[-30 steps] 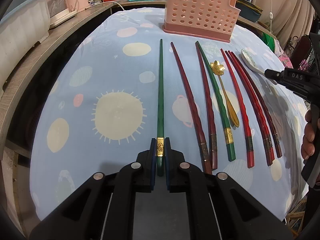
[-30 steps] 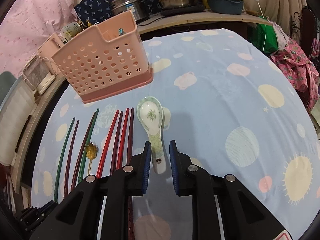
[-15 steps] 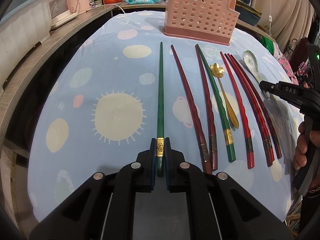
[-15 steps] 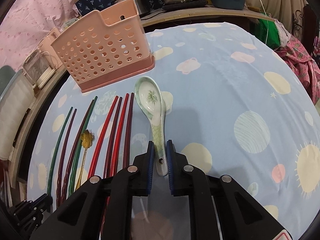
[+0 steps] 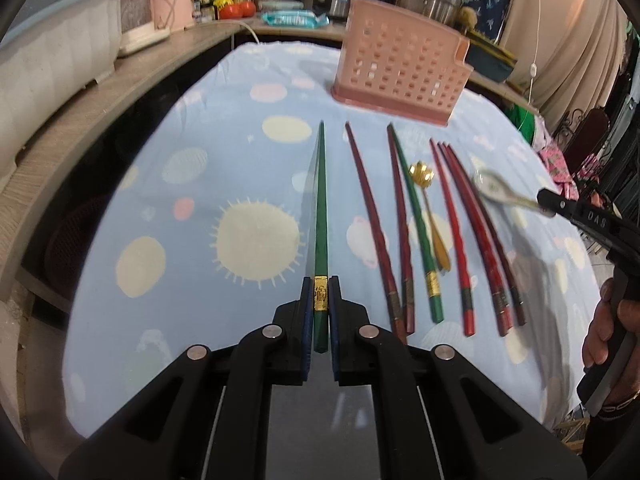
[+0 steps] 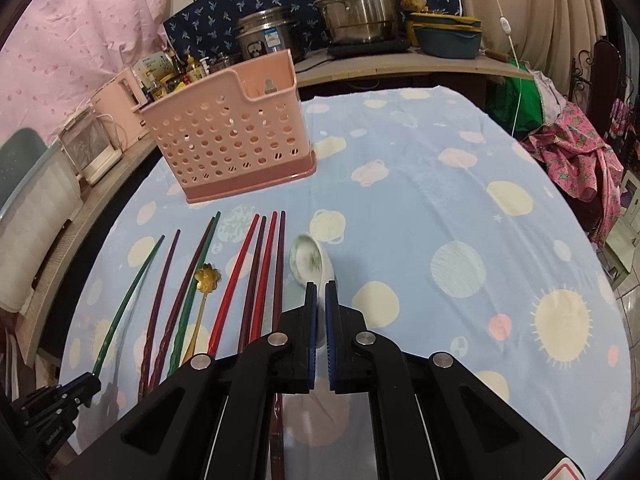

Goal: Organize utensils
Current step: 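Lift the green chopstick with the left tool while the right tool lifts the white spoon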

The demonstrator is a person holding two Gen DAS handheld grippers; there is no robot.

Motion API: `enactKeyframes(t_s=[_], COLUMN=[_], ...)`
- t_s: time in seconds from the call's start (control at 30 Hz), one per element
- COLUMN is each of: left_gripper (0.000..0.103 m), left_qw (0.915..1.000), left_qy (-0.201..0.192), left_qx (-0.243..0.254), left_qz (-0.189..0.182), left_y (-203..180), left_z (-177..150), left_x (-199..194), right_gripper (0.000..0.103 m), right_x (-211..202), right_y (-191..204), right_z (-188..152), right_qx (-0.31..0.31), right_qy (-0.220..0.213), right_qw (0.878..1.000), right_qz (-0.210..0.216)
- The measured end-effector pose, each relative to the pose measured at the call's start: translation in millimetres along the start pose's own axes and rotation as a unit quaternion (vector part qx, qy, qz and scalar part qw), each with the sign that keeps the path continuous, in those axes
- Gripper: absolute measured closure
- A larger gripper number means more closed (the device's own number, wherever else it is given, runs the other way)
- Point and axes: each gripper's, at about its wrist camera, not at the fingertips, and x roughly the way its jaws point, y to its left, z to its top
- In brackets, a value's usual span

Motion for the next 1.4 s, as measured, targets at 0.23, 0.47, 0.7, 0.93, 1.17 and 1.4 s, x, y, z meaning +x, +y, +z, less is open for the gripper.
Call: enactKeyframes(t_s=[0.23, 0.47, 0.7, 0.93, 1.17, 1.4], left_gripper=[0.096, 0.096, 0.096, 0.096, 0.096, 0.096], left_qw=[0.9997, 0.9999, 1.0, 0.9999, 1.0, 0.9991], left_qy=[-0.026, -0.012, 0.0, 0.008, 0.003, -0.038], left_qx=[-0.003, 0.002, 0.006, 0.007, 0.004, -0.003], left_qz=[-0.001, -0.005, -0.002, -0.002, -0.008, -0.016], left_y=[1.9, -2.6, -3.8, -4.7, -2.5, 3.0], left_z=[8.3, 0.0, -4.3, -7.3, -5.6, 17.8], left_x=[-18.2, -13.9, -6.7, -2.2, -6.8, -32.1], right_gripper=[0.102, 0.086, 0.086, 0.087, 0.095, 0.096], right_x=[-12.6, 4.9, 21.0, 21.1, 10.3, -28.4], right_y=[-2.9, -11.5, -15.8, -2.5, -2.9, 2.9], right_z=[-3.5, -30.3, -45.2, -53.8, -54.4, -22.4], right_qx=[0.003, 0.009, 0.027, 0.002, 0.002, -0.008], right_qy=[-0.002, 0.039, 0.069, 0.068, 0.059, 0.0], right_qw=[1.0, 0.999, 0.997, 0.998, 0.998, 1.0], right_qz=[0.0, -0.009, 0.01, 0.003, 0.004, 0.004])
